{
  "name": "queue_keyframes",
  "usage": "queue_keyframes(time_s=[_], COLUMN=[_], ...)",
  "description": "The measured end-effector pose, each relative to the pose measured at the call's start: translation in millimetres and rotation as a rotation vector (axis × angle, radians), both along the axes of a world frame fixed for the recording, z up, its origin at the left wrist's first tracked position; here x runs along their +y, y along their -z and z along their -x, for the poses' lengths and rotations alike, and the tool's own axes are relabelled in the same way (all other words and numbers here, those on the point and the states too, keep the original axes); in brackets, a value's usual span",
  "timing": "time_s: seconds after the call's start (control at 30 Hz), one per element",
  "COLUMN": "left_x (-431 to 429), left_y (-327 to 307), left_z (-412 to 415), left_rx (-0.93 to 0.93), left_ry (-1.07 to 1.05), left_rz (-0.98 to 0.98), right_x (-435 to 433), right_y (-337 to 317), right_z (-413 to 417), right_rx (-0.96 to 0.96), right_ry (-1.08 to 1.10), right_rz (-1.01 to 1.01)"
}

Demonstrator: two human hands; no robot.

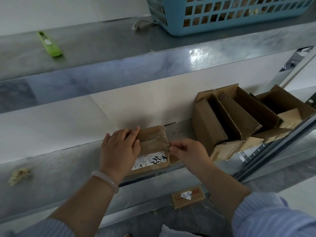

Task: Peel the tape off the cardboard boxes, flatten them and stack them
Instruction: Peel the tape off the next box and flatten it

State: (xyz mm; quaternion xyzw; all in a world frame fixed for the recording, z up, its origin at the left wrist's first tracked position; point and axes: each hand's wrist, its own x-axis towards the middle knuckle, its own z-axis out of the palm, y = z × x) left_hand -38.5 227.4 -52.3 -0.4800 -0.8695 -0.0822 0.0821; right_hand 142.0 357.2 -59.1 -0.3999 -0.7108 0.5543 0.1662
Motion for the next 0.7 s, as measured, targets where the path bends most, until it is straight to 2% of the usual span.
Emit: queue_keyframes(time_s=[0.13,0.23,0.37,0.53,0.7], left_x=[-0.2,-0.3,-1.0,0.1,-1.2], left_y=[-0.2,-0.9,-0.8,-1.1,-1.6], left_z=[-0.4,-0.4,0.0,0.5,0.4], left_rx=[-0.003,-0.001,-0.004,-0.001,0.004], left_ry=[0.008,0.008,0.011,0.012,0.018], left_rz=[-0.013,-0.02,-0.021,-0.019,-0.013], right_x=[1.5,6.1,9.1,6.5,2.0], right_y=[0.4,0.8,2.6,-1.1,0.1], right_z=[2.4,7.0,7.9,9.0,7.1], right_rx=[-0.015,-0.044,0.05,0.158,0.137], right_ry=[0.019,-0.001,0.019,0.071,0.063], right_rz=[-0.065,-0.04,0.184,0.347,0.252])
